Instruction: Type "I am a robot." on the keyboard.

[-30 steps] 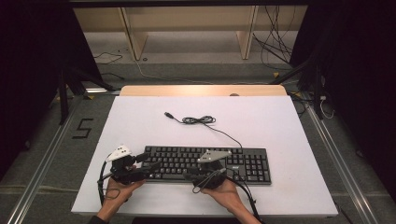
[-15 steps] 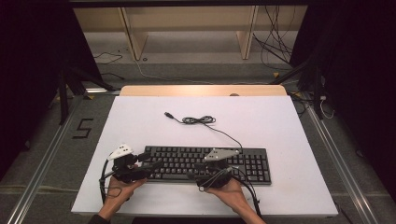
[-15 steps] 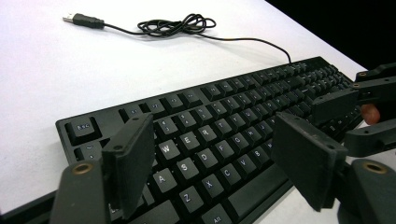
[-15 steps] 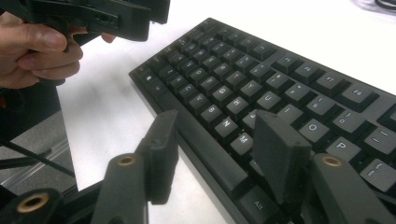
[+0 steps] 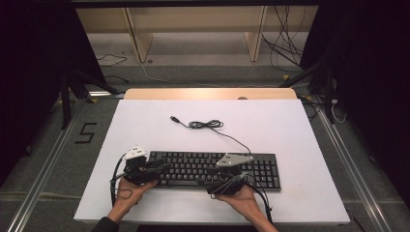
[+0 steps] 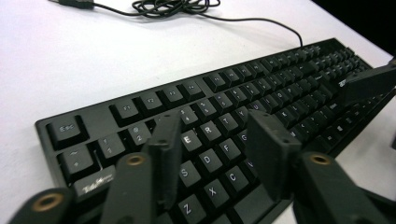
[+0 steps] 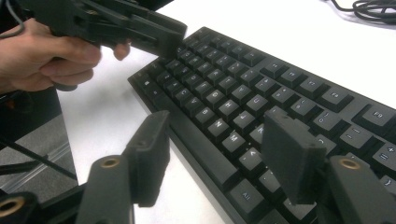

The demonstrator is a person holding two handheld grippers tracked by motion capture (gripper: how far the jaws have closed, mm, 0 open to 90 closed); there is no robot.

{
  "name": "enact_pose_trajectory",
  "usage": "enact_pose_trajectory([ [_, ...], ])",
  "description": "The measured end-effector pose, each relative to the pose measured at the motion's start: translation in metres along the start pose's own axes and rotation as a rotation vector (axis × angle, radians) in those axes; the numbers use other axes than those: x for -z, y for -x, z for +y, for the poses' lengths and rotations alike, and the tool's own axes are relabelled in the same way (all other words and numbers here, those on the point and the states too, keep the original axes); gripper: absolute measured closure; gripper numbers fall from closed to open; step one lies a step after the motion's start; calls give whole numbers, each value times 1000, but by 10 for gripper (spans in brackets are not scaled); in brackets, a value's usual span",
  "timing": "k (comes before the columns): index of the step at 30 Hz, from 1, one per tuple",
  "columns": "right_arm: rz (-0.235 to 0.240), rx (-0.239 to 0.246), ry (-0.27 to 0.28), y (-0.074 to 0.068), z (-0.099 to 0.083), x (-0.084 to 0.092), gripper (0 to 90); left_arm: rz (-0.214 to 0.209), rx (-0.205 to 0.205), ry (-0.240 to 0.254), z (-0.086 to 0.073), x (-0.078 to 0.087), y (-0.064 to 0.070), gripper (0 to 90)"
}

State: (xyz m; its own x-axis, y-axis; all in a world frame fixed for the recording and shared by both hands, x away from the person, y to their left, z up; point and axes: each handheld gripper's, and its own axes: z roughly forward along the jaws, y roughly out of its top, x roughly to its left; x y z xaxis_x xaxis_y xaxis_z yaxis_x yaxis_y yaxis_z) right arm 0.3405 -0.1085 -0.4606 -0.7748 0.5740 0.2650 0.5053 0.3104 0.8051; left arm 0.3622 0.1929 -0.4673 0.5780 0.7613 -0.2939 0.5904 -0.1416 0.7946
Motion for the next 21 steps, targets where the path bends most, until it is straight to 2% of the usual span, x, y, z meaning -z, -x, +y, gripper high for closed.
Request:
enact_pose_trajectory([
  [3,-1,3,2,0,0,1,419,-8,-14,-6,2,-3,1,620],
  [7,-2,3,8,-1,-1,3,405,-22,-27,-11,5,-6,0,730],
  [13,-2,9,9,-2,-2,5,372,-24,-63,-45,9,-16,3,839],
  [16,-8,12,16,-2,-3,7,354,-24,-80,-63,11,-22,6,874],
  [21,-8,6,16,-2,-4,9,340,-17,-74,-78,12,-27,5,888],
])
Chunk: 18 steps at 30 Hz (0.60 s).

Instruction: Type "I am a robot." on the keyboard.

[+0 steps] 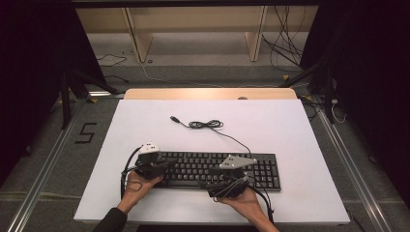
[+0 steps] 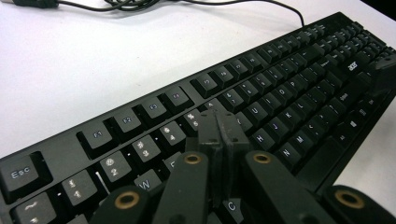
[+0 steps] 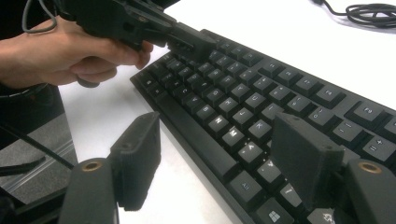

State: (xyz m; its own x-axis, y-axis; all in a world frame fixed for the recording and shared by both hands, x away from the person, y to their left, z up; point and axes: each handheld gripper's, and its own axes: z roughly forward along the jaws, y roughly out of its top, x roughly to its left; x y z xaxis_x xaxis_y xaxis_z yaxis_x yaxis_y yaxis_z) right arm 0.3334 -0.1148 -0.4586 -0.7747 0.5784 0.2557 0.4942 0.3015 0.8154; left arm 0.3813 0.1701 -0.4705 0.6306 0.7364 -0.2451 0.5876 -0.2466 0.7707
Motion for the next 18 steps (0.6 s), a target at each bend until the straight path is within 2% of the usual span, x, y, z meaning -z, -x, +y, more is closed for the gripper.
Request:
enact_pose_trajectory([
  [9,2,-3,1,-1,-1,1,331,11,6,-26,-2,-7,-2,888],
  [18,2,0,1,-1,-1,1,330,17,5,-29,-2,-11,-4,888],
])
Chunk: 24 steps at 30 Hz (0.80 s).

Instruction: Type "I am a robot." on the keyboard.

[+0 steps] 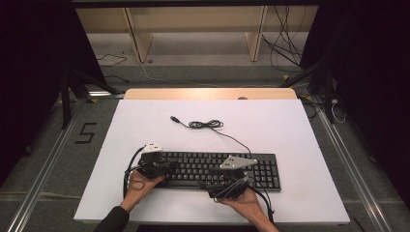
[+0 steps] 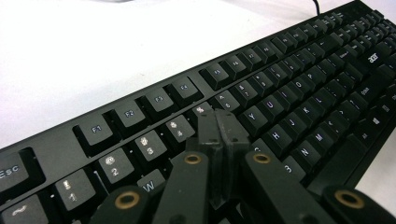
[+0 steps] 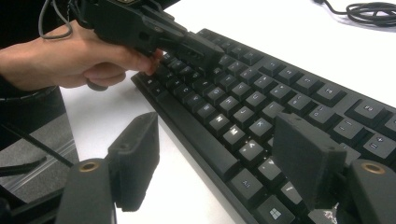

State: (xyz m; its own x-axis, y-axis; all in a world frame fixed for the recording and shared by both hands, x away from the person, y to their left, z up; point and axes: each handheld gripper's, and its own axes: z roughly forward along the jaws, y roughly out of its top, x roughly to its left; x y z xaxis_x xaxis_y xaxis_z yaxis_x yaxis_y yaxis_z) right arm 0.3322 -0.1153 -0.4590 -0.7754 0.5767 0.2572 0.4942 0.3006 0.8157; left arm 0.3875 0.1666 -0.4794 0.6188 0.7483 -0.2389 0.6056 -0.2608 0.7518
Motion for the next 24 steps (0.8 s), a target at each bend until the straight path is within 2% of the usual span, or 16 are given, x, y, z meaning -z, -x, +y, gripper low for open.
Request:
enact_pose_trajectory([
  [8,1,1,-1,0,0,0,330,-1,-7,-14,0,-4,1,889],
  [9,0,-1,-4,0,0,0,330,15,-16,-27,-1,-5,2,889],
  [12,0,1,-5,-1,0,-1,330,19,-21,-23,-2,-6,3,891],
  [13,-1,1,-5,-1,0,-1,331,29,-38,-30,-1,-6,5,891],
  [20,-6,1,-2,0,0,0,332,26,-33,-23,-1,-5,5,887],
  [24,-9,-2,-2,1,0,-1,334,18,-29,-8,0,-2,6,829],
])
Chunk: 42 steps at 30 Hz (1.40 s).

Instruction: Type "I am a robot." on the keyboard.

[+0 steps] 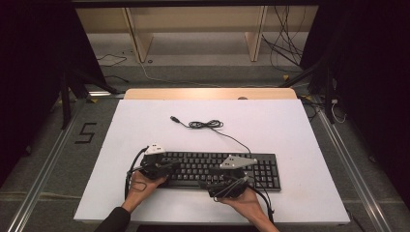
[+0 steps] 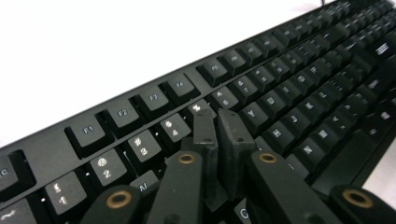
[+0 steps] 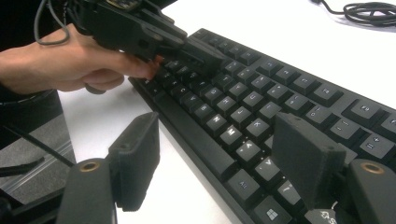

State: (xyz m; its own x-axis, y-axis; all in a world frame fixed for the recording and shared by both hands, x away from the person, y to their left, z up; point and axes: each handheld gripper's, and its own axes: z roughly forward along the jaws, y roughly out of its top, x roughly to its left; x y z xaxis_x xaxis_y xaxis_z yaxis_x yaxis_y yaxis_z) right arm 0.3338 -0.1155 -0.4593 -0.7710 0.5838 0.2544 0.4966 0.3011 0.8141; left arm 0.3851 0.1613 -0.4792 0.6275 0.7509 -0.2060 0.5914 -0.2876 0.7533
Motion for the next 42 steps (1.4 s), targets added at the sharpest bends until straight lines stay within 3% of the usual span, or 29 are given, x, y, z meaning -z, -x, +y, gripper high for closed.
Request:
enact_pose_trajectory([
  [6,-8,0,3,1,1,-1,354,-22,27,34,2,9,-1,736],
  [11,-21,-7,-3,5,2,-3,444,-61,38,54,3,19,-2,644],
  [24,-68,-2,-41,14,8,-11,678,-82,76,82,-3,32,1,433],
  [33,-109,4,-53,22,15,-19,861,-89,85,104,-9,40,1,358],
  [42,-146,-10,-79,28,19,-30,900,-89,83,135,-13,46,2,322],
])
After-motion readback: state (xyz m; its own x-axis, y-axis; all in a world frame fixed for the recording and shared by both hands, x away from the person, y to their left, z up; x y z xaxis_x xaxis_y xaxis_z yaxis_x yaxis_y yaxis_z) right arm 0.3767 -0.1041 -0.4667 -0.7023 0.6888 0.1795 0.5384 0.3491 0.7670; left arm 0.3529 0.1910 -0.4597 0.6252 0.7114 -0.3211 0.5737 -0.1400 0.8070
